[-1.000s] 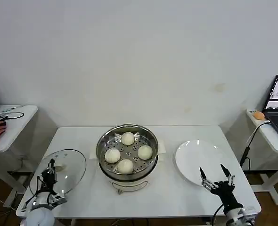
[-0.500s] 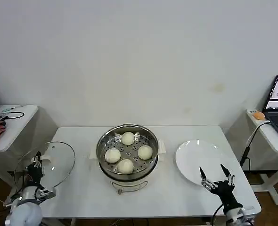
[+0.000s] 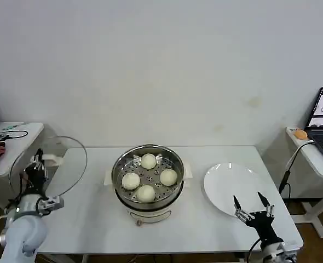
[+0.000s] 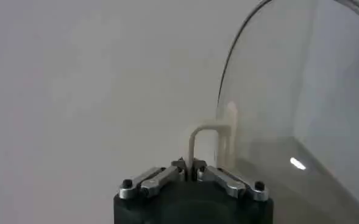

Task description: Take steamed baozi put them in steamer then cover it.

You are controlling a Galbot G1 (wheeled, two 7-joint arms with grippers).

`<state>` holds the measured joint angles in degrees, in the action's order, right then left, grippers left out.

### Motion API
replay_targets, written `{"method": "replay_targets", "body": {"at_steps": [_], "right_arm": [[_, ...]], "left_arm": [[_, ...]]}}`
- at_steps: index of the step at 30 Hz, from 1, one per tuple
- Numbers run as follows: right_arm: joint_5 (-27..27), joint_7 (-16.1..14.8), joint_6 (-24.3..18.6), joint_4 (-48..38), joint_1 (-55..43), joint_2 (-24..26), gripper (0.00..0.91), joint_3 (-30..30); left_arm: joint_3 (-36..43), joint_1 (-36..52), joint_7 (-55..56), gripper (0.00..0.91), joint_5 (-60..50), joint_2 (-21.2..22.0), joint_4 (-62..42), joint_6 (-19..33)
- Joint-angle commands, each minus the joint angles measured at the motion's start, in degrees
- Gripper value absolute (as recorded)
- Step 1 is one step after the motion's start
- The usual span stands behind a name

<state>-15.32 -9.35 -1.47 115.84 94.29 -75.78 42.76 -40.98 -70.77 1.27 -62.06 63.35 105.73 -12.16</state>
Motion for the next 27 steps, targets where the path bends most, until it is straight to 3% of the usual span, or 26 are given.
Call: {"method": "replay_targets", "body": {"at_steps": [1,5,8,12,20,27], "right_arm": [[0.26,0.01,0.64,0.20,-0.15,-0.41,0.907,0.07],[0.65,0.00,0.98,0.46,-0.18,-1.00,0.907,0.25],[1.03,-0.10,1.07,0.52,-0.12,-1.25,0.907,0.32],[1.40,-0.14,1.27,0.48,-0.30,-1.51,0.907,0.41],[1.42,-0.41,2.97,-0.01,-2.12,-0.89,0.907,0.08],[1.46,-0.74,4.18,-0.74,-3.91,-0.22,0.907,-1.03]], "left_arm": [[13.61,4.46,-4.36,0.000,7.15,-4.30,11.43,-6.29],[22.23,6.64,-7.78,0.000,3.84,-5.56,14.35,-10.01],[30.04,10.03,-9.20,0.000,-0.86,-5.71,13.99,-18.20],[33.41,13.39,-11.21,0.000,-7.22,-3.37,11.17,-21.13],[36.88,16.88,-16.78,0.000,-16.23,2.46,7.71,-22.99],[37.73,16.70,-18.90,0.000,-16.53,4.26,6.51,-23.03]]}}
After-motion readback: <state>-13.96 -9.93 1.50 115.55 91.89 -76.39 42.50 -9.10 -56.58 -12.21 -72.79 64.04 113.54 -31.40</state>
